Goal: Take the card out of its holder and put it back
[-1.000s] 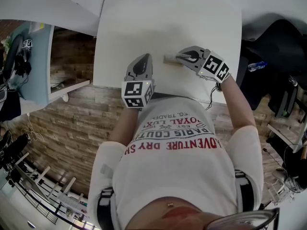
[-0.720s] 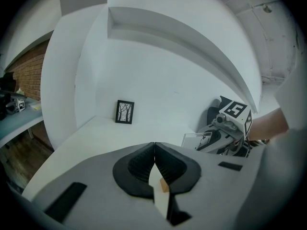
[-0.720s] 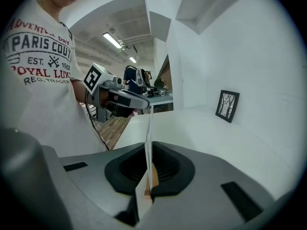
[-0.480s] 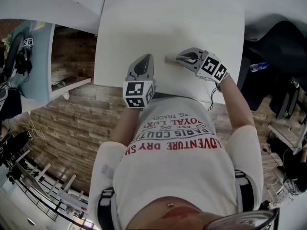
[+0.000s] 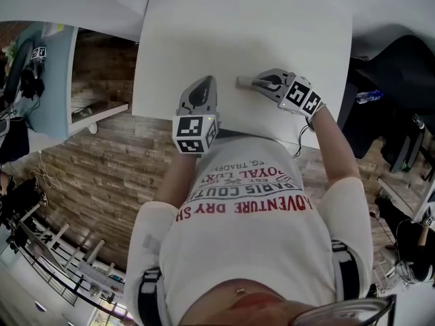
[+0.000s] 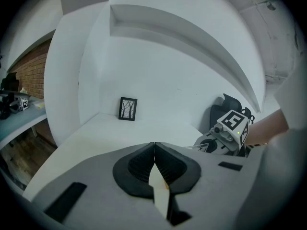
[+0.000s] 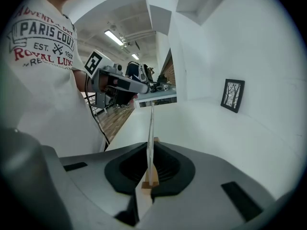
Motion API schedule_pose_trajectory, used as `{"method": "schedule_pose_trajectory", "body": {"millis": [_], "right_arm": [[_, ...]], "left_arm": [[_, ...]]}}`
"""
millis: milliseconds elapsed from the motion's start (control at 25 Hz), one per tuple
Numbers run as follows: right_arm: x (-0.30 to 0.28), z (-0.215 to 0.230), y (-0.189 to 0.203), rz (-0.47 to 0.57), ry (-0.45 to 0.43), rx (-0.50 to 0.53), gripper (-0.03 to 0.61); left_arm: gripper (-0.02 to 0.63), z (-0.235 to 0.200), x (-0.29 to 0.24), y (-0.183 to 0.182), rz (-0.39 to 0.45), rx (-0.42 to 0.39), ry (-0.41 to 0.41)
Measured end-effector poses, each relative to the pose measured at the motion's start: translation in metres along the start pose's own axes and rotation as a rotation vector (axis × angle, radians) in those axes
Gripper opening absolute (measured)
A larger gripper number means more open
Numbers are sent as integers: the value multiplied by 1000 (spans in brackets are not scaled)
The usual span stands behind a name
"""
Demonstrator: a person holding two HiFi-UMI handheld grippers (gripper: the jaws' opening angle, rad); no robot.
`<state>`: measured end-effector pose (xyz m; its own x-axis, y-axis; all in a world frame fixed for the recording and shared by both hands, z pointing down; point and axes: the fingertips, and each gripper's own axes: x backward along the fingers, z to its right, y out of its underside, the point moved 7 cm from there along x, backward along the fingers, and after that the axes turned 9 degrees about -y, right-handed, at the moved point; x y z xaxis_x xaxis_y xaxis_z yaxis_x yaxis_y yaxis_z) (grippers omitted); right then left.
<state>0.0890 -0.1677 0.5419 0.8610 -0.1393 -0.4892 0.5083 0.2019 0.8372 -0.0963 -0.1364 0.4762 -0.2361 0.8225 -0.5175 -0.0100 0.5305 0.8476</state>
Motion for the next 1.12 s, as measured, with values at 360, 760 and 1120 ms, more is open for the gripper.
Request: {"method": "schedule_pose_trajectory", "body": {"millis": [360, 760, 1120], "right_arm": [[-8, 0, 1, -44, 23, -11, 37], [12, -5, -21, 54, 161, 0, 199], [53, -23, -45, 248, 371, -61, 150]], "left_arm": [[25, -7, 6, 2, -5, -1, 6], [25, 0, 9, -4, 21, -12, 45], [25, 16, 4, -21, 78, -52, 127]]}}
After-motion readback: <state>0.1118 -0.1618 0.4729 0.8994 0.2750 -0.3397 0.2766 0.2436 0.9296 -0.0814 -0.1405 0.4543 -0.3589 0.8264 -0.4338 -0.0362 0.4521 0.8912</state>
